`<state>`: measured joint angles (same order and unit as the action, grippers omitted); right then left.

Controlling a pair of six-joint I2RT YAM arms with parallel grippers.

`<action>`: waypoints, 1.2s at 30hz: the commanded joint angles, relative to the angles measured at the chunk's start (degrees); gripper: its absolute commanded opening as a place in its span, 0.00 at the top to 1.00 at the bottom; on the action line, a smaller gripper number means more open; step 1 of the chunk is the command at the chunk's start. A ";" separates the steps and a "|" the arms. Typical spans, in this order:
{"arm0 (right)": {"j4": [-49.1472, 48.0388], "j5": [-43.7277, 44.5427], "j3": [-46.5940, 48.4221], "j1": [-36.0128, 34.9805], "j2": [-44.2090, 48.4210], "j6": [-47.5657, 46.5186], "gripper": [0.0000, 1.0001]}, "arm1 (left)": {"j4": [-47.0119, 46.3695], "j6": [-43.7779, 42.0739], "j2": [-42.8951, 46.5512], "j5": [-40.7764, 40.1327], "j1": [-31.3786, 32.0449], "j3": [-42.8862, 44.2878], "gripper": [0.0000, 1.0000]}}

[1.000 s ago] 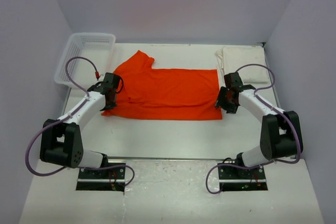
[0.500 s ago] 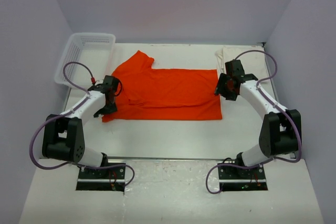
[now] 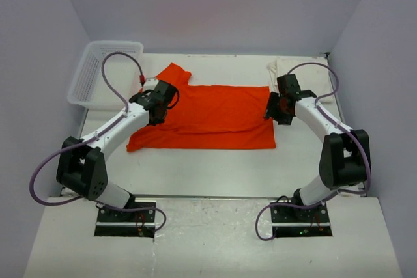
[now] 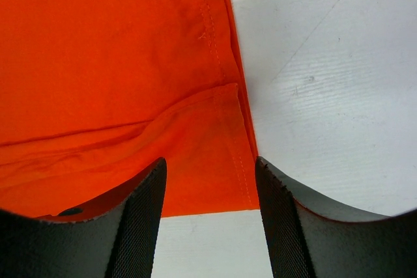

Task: Fold and stack the t-shirts
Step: Fold the flattened tshirt in 1/3 of the way

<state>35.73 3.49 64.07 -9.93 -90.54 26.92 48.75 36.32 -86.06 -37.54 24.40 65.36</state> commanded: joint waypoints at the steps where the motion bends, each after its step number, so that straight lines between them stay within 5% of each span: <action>1: -0.22 0.03 1.76 -0.70 1.07 -0.99 0.42 | -3.98 -1.94 -1.21 2.71 3.72 1.62 0.52; 6: 0.31 1.08 0.62 -0.96 3.88 -0.99 0.42 | -17.17 -6.69 -2.00 18.79 2.49 -2.60 0.62; 15: 0.31 0.91 -0.53 -2.02 7.13 -1.08 0.42 | -22.73 -9.42 -7.71 30.67 -4.97 -1.47 0.57; 36: -1.01 1.26 -1.32 -2.11 6.43 -1.08 0.42 | -22.65 -9.86 -9.65 33.24 -9.20 -5.94 0.55</action>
<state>35.83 3.70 62.96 -11.94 -84.97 26.50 26.76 27.79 -96.53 -4.23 15.75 60.31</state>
